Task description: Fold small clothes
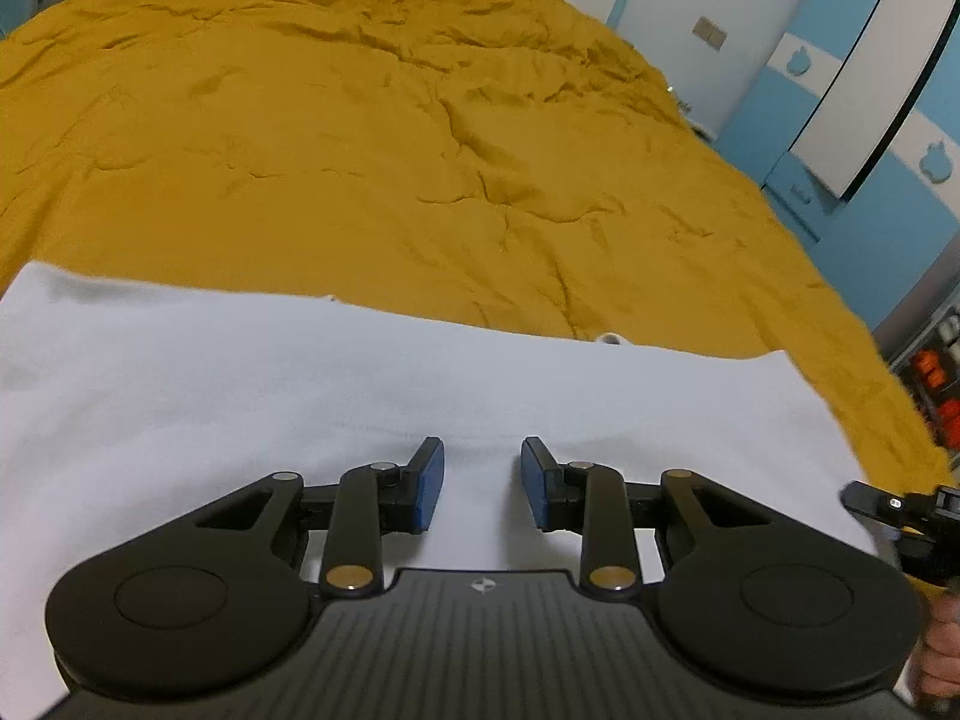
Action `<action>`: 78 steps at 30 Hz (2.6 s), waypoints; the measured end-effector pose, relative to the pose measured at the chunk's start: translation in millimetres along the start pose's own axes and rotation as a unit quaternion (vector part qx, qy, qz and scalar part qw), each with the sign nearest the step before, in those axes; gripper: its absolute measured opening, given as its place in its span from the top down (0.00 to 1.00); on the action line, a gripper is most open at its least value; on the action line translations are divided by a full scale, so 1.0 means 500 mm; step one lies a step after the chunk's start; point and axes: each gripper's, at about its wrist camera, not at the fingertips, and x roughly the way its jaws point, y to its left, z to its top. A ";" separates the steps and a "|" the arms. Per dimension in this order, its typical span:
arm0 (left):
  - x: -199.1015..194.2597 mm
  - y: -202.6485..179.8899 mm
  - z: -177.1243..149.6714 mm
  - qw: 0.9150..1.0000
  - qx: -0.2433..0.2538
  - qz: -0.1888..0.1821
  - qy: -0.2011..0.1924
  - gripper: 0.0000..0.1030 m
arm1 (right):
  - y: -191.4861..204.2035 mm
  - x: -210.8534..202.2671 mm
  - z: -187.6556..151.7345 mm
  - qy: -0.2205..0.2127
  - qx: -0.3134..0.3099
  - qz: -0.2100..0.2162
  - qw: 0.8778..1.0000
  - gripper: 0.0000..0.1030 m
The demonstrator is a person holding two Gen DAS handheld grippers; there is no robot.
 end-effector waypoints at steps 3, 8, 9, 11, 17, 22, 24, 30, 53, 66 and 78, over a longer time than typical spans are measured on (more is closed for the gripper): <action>0.019 -0.011 0.009 1.000 0.013 0.013 -0.006 0.66 | 0.011 0.013 0.003 0.001 -0.007 -0.001 1.000 0.86; 0.040 -0.026 0.028 0.999 0.021 0.038 -0.011 0.66 | 0.024 0.013 0.006 -0.009 -0.010 0.010 1.000 0.96; 0.039 -0.028 0.030 0.999 0.020 0.039 -0.012 0.66 | 0.028 0.012 0.006 -0.011 -0.012 0.011 1.000 0.97; 0.026 -0.026 0.032 0.999 0.009 0.032 -0.017 0.66 | 0.041 0.004 0.004 -0.020 -0.015 0.014 1.000 0.97; -0.081 -0.004 0.024 0.999 -0.005 0.015 -0.038 0.66 | 0.130 -0.034 0.002 -0.045 -0.029 0.016 0.998 0.98; -0.172 0.046 0.004 0.998 0.011 0.050 -0.040 0.66 | 0.243 -0.056 -0.020 -0.057 -0.037 0.046 0.997 0.98; -0.201 0.071 -0.005 0.997 0.014 0.067 -0.037 0.66 | 0.292 -0.054 -0.036 -0.056 -0.044 0.058 0.996 0.98; -0.290 0.174 -0.033 0.996 -0.013 0.085 -0.016 0.66 | 0.455 -0.006 -0.103 -0.030 -0.058 0.083 0.994 0.98; -0.453 0.364 -0.078 0.988 -0.132 0.043 -0.068 0.66 | 0.810 0.321 -0.418 0.061 -0.194 -0.013 0.979 0.98; -0.509 0.350 -0.098 0.985 -0.147 0.039 -0.080 0.62 | 0.802 0.296 -0.443 0.148 -0.191 0.023 0.970 0.82; -0.578 0.322 -0.202 0.972 -0.218 -0.051 -0.076 0.35 | 0.703 -0.017 -0.447 0.063 -0.283 0.036 0.956 0.80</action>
